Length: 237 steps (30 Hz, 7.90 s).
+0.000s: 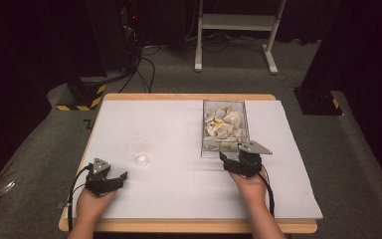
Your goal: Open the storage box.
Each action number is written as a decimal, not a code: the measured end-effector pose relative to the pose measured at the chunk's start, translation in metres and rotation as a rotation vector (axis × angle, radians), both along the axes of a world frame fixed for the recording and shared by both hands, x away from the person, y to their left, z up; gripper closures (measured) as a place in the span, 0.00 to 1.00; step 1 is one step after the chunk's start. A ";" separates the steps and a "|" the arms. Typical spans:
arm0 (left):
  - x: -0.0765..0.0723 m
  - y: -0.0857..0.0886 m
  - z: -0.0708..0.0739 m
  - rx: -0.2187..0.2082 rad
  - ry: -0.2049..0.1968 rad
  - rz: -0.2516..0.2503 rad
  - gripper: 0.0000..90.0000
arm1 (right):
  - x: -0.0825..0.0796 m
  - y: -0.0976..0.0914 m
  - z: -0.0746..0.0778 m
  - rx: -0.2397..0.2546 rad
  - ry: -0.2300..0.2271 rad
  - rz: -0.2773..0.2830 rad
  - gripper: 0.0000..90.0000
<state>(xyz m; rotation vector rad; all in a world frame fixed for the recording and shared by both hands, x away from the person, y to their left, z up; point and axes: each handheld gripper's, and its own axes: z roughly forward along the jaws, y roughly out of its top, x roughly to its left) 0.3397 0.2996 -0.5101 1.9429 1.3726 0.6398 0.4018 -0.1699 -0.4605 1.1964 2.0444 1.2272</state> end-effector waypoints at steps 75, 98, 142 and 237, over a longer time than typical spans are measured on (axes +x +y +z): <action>-0.002 -0.003 0.000 0.021 -0.013 0.014 0.27 | -0.015 0.008 -0.002 0.001 -0.061 -0.040 0.56; -0.001 -0.002 0.000 0.013 -0.010 0.012 0.27 | -0.036 0.006 -0.001 -0.011 -0.064 -0.017 0.56; -0.002 -0.002 0.001 0.003 -0.008 -0.011 0.34 | -0.079 -0.007 -0.002 -0.022 -0.067 -0.003 0.57; -0.004 -0.004 0.001 0.028 -0.030 -0.016 0.36 | -0.038 -0.033 0.007 0.010 -0.089 -0.146 0.72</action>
